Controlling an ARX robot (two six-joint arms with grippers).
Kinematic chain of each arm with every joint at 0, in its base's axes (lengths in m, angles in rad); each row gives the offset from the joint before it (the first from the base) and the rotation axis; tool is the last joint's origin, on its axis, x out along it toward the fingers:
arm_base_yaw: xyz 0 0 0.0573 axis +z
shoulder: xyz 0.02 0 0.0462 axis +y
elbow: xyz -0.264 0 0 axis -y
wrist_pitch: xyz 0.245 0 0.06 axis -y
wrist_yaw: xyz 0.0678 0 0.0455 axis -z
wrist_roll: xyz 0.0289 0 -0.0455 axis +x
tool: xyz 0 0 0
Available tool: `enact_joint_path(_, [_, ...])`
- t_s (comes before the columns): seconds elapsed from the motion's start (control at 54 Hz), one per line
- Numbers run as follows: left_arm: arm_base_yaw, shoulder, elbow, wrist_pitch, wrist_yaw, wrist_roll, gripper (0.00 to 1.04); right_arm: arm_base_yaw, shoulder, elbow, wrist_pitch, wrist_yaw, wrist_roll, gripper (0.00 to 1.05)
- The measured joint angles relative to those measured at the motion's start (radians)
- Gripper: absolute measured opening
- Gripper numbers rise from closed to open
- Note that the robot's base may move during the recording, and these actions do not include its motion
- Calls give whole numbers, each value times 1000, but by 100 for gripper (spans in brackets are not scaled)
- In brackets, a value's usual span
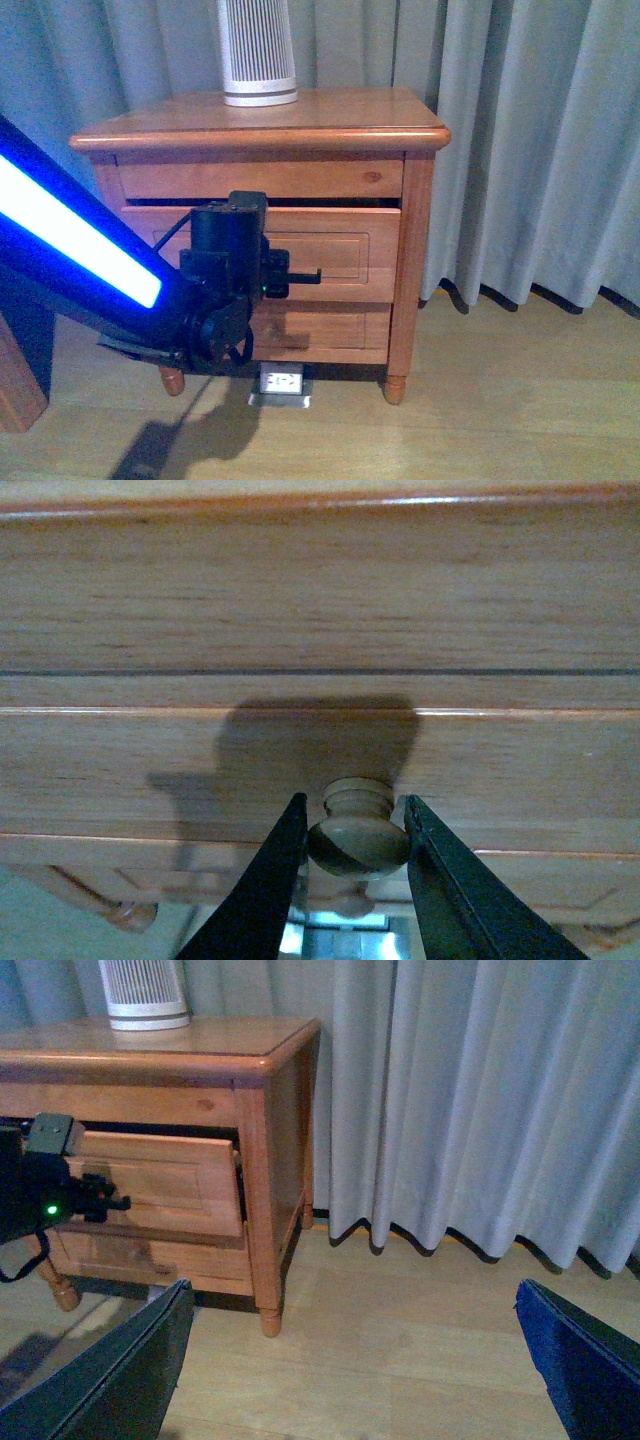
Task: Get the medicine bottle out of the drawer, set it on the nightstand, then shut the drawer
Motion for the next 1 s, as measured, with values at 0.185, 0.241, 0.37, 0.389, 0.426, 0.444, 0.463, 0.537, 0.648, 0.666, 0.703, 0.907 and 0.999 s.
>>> enact_joint_path(0.185, [-13,-124,-264,126,-9,5,25,0,0,0,0,0,0,98])
enact_joint_path(0.241, [-19,-169,-355,160,-18,5,25,0,0,0,0,0,0,98])
enact_joint_path(0.37, [-37,-258,-545,230,-33,5,25,0,0,0,0,0,0,98])
enact_joint_path(0.389, [-40,-272,-576,244,-36,5,25,0,0,0,0,0,0,98])
enact_joint_path(0.426, [-45,-288,-621,270,-39,8,25,0,0,0,0,0,0,98])
enact_joint_path(0.444, [-47,-293,-635,279,-41,10,25,0,0,0,0,0,0,98])
enact_joint_path(0.463, [-49,-303,-662,296,-43,10,24,0,0,0,0,0,0,98])
enact_joint_path(0.537, [-55,-331,-740,332,-53,10,24,0,0,0,0,0,0,98])
enact_joint_path(0.648, [-59,-359,-809,364,-70,9,24,0,0,0,0,0,0,98])
enact_joint_path(0.666, [-59,-364,-821,369,-76,9,24,0,0,0,0,0,0,98])
enact_joint_path(0.703, [-60,-370,-838,378,-80,8,24,0,0,0,0,0,0,98])
enact_joint_path(0.907, [-61,-397,-898,392,-90,-16,24,0,0,0,0,0,0,98])
enact_joint_path(0.999, [-61,-407,-908,375,-86,-29,24,0,0,0,0,0,0,98])
